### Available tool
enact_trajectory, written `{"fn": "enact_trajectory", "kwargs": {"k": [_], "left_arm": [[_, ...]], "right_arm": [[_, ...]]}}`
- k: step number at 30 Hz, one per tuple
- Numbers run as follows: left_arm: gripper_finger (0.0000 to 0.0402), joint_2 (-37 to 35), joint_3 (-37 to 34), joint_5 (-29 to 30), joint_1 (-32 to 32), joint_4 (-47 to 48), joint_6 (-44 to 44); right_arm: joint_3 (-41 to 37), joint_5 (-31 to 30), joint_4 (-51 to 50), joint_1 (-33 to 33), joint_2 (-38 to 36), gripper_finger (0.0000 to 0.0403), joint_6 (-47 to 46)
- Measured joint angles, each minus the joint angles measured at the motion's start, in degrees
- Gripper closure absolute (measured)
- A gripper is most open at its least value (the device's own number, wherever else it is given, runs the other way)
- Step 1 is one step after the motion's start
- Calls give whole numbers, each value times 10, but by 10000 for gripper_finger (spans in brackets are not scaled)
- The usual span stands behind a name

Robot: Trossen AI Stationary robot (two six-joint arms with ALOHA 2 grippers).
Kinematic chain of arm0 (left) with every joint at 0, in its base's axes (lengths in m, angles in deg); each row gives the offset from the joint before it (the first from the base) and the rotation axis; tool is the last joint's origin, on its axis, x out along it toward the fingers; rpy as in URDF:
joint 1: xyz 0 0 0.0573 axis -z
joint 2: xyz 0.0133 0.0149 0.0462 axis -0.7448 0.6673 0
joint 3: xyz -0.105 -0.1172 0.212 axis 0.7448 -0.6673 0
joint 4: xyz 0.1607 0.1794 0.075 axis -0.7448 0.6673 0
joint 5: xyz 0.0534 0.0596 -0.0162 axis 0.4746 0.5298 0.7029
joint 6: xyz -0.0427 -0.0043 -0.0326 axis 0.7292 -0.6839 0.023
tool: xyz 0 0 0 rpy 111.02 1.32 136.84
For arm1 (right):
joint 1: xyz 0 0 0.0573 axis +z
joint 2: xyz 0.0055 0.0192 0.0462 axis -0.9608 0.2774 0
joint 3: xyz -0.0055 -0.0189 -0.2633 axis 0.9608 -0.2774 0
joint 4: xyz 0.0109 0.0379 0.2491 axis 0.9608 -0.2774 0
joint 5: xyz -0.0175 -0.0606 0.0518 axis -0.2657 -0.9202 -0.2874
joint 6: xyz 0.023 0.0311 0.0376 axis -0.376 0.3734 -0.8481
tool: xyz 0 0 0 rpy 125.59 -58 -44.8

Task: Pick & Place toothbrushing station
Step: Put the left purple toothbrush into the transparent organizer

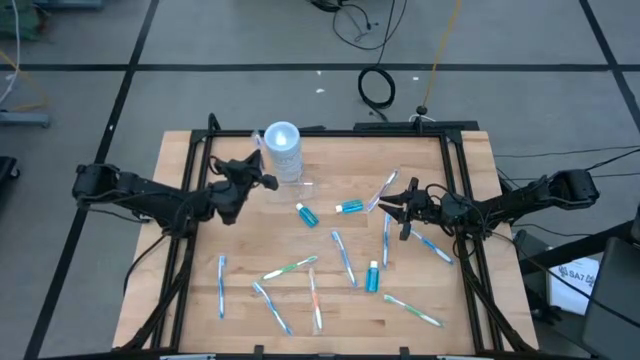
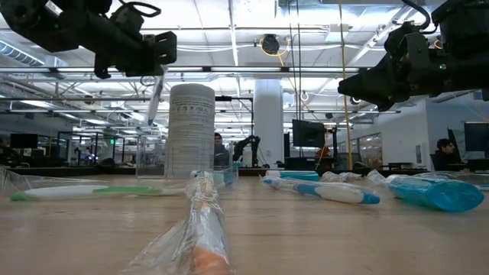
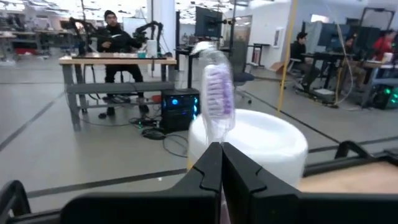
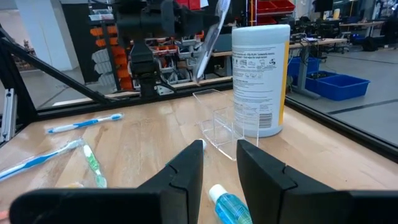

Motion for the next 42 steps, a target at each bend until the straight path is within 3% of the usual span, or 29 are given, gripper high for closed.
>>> {"fn": "enact_trajectory", "kwargs": {"k": [8,16,22,33,42], "left_arm": [[398,66,0,4,-9,-3,37],[399,153,-1,57,1,-32,50],[384,179,-1,91,26,-27,50],[397,178,-1,29,50,-19,-7],[383,178,-1,26,55,-14,-3]], "right_arm": [[0,0,0,0,0,314,9],[0,0,0,0,0,314,9],[0,1,0,0,0,314,9],[0,2,0,0,0,314,9],[0,2,0,0,0,314,9]]}}
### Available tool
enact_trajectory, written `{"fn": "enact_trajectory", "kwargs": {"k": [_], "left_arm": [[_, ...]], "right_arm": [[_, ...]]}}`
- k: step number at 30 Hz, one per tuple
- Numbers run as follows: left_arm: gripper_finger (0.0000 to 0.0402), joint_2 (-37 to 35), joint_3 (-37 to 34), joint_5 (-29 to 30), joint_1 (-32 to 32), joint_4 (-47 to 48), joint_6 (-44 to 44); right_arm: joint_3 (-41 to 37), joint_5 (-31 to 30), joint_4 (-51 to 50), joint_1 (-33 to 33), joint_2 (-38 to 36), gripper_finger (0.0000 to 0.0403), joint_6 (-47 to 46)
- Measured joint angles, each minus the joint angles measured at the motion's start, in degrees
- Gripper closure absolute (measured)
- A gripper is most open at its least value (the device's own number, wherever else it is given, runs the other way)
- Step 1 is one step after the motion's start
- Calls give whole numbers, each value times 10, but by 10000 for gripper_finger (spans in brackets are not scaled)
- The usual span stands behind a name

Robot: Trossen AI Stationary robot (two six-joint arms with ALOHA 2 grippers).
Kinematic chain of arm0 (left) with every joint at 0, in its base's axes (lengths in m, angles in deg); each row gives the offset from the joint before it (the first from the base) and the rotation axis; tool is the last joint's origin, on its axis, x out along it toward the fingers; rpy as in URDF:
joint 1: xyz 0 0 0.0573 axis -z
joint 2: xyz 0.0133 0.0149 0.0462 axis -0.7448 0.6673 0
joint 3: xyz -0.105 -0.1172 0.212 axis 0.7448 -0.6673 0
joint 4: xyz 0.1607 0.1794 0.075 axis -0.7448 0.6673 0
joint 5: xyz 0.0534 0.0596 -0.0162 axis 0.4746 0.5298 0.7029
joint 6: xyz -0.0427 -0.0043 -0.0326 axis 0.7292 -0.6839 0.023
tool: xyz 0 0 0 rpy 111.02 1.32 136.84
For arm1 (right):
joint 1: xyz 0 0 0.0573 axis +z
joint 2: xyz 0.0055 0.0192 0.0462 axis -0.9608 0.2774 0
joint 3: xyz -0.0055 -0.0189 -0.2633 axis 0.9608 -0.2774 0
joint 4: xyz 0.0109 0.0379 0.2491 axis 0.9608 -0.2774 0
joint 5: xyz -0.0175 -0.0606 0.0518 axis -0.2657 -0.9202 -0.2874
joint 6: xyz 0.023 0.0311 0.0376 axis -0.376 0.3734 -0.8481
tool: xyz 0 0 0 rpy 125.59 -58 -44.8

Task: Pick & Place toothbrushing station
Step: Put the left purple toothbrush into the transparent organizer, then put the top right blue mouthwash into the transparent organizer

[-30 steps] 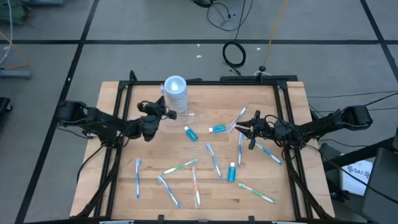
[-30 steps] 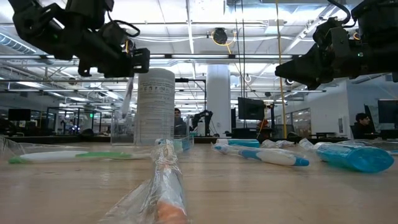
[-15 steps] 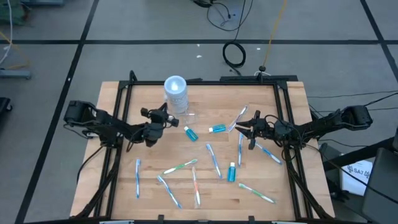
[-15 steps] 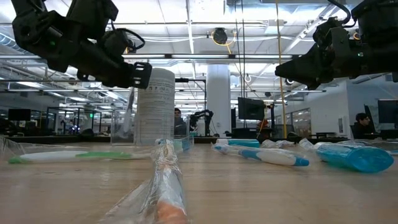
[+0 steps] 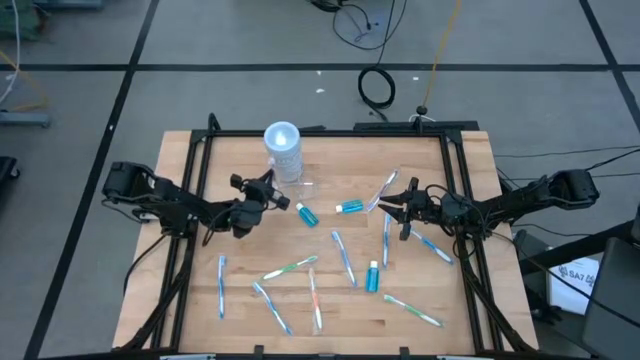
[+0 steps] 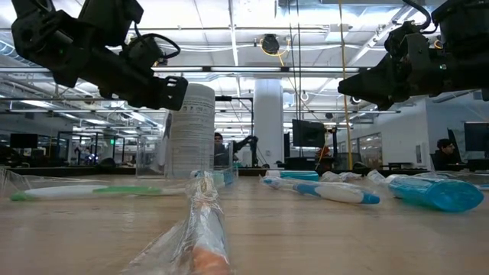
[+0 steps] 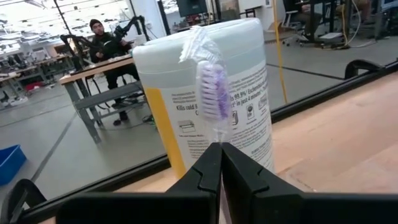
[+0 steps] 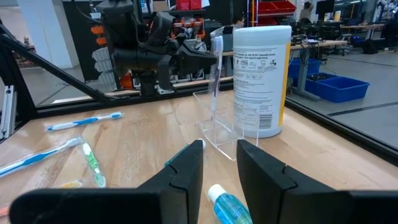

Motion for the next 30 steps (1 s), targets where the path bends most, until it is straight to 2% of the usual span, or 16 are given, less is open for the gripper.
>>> {"fn": "enact_trajectory", "kwargs": {"k": [7,13,18,21,30], "left_arm": [[382,0,0,-1,0,8,-13],[382,0,0,-4,0,85,-24],[374,0,4,-50,1,89,-21],[352,0,12,-62,1,90,-30],[255,-1,15,-66,4,88,-30]], "right_arm": [[0,0,0,0,0,314,0],[0,0,0,0,0,314,0],[0,0,0,0,0,314,0],[0,0,-1,0,0,314,0],[0,0,-5,0,0,314,0]]}}
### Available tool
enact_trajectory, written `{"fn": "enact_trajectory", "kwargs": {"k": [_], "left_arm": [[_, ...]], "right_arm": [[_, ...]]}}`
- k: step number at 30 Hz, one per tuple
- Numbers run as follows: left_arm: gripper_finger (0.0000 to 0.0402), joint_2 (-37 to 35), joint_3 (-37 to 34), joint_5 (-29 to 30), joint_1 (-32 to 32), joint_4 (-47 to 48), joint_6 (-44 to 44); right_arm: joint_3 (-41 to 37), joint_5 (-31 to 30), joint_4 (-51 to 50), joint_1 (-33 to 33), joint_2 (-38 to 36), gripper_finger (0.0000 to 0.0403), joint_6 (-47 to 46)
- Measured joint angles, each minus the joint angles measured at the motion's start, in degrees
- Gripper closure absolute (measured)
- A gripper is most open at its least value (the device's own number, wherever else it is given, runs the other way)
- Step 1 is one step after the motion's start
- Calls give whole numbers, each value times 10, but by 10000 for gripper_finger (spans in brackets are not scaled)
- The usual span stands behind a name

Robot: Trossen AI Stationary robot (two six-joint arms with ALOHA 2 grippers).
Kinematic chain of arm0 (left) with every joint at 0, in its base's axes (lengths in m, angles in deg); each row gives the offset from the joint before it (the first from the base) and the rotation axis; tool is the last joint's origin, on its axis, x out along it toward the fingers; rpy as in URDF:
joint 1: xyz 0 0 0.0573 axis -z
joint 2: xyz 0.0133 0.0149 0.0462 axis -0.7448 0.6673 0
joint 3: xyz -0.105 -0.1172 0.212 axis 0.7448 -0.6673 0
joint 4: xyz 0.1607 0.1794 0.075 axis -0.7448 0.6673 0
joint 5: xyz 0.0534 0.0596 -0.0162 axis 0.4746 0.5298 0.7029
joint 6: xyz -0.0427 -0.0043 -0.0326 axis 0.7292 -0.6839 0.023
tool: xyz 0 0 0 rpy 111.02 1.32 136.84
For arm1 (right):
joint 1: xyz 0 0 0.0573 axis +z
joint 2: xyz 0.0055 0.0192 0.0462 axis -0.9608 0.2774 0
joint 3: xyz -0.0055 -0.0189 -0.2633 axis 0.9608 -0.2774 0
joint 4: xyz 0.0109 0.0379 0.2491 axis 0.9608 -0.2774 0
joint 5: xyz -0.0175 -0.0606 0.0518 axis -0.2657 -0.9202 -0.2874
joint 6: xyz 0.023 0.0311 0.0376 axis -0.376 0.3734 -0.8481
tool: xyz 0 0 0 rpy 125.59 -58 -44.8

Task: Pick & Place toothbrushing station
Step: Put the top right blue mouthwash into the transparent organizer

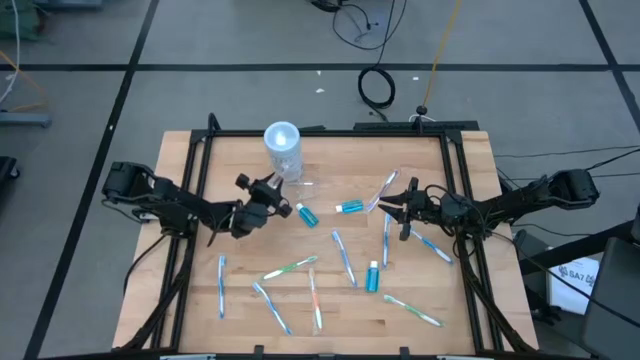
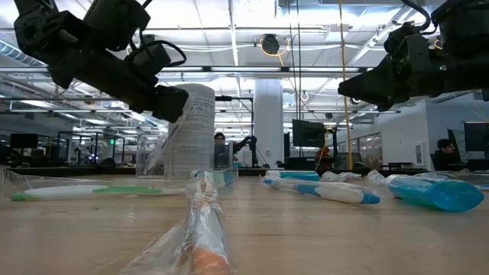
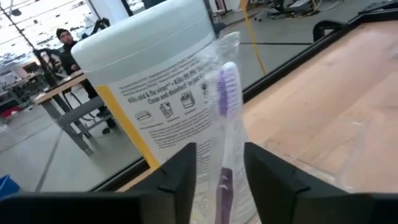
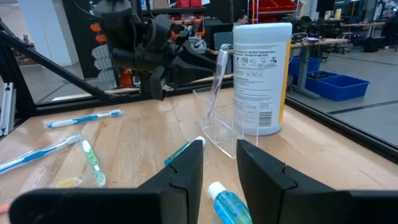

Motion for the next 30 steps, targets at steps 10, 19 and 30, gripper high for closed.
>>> {"fn": "enact_trajectory", "kwargs": {"k": [10,19,30], "left_arm": [[225,-115,1,14,49,-16,-84],[224,-263,1,-18,119,-15,-164],[224,-313,1,-181,201,160,31]], "right_arm": [[0,1,4,2,0,314,0],[0,2,6,2,0,314,0],[0,32,96,2,0,314,119]]}}
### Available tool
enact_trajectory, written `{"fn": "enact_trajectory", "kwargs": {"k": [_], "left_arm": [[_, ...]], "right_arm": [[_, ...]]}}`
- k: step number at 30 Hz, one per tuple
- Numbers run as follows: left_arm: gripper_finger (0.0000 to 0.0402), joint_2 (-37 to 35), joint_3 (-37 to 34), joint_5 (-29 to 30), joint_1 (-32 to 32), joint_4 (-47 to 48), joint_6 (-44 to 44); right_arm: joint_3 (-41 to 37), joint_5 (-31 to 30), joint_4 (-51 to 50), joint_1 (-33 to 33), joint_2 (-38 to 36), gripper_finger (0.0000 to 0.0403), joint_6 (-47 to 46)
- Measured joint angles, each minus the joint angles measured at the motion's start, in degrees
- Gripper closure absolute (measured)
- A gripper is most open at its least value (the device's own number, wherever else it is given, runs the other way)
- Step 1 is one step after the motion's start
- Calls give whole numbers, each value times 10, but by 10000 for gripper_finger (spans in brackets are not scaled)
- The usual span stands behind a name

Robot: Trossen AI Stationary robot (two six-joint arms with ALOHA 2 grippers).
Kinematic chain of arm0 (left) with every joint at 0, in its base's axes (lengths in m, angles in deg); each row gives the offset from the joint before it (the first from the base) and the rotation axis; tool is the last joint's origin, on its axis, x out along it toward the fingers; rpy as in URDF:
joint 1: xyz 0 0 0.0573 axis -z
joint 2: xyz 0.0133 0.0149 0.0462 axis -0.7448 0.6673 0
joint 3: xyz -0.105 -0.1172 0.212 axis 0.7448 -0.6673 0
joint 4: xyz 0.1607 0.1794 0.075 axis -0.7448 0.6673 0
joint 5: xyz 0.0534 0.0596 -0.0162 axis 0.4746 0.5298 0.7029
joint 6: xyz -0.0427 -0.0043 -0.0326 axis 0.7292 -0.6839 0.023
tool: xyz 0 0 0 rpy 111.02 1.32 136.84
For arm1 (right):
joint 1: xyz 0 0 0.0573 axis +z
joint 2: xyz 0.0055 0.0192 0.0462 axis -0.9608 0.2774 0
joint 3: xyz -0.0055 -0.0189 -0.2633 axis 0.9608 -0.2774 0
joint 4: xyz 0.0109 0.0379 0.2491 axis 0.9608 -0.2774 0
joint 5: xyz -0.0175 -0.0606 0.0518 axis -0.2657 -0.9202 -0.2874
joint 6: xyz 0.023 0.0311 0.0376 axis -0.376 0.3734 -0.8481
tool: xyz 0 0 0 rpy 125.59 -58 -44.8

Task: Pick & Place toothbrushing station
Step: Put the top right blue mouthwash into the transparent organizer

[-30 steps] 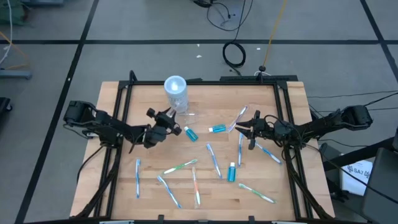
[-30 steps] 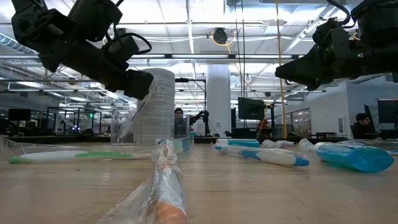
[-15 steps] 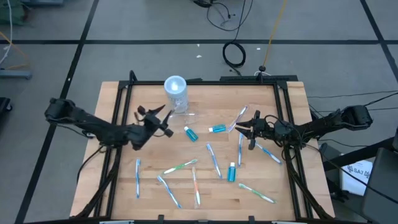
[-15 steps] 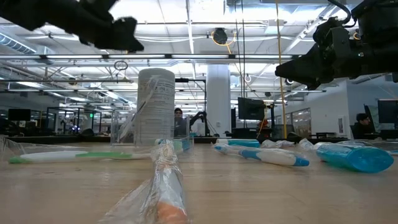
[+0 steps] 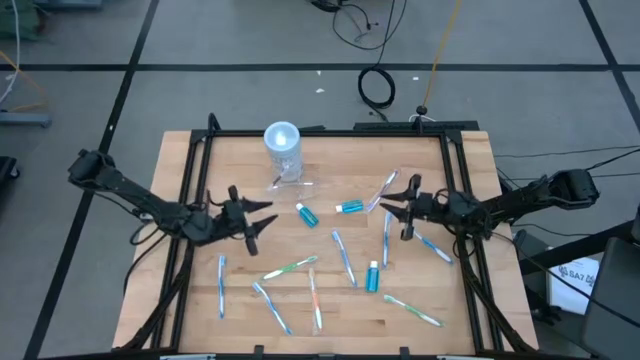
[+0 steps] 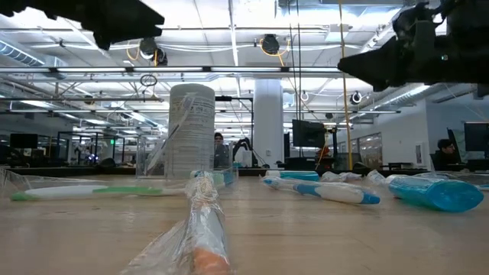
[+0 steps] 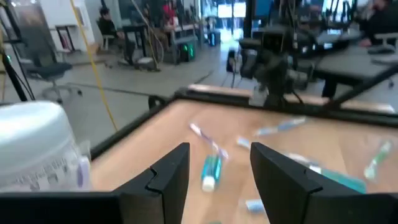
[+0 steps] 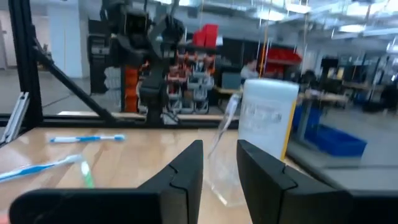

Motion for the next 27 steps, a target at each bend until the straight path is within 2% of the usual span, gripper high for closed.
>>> {"fn": "enact_trajectory", "kwargs": {"k": [3,7,12,16,18,24,27], "left_arm": [[224,9,0,0,5,2,38],[224,21,0,-1,5,-9,77],[224,43,0,-1,5,-42,87],[224,68,0,-2,5,-59,112],[224,76,0,-13,5,-61,127],[224,91,0,-16,0,-62,157],[224,93,0,-15,-6,-76,162]], "right_arm": [[5,0,16,0,0,314,27],[52,4,-5,0,0,314,48],[137,57,-143,0,0,314,68],[194,73,-293,-3,1,314,102],[211,72,-321,-10,12,310,106],[228,73,-287,-41,80,257,116],[251,78,-311,-56,128,226,115]]}}
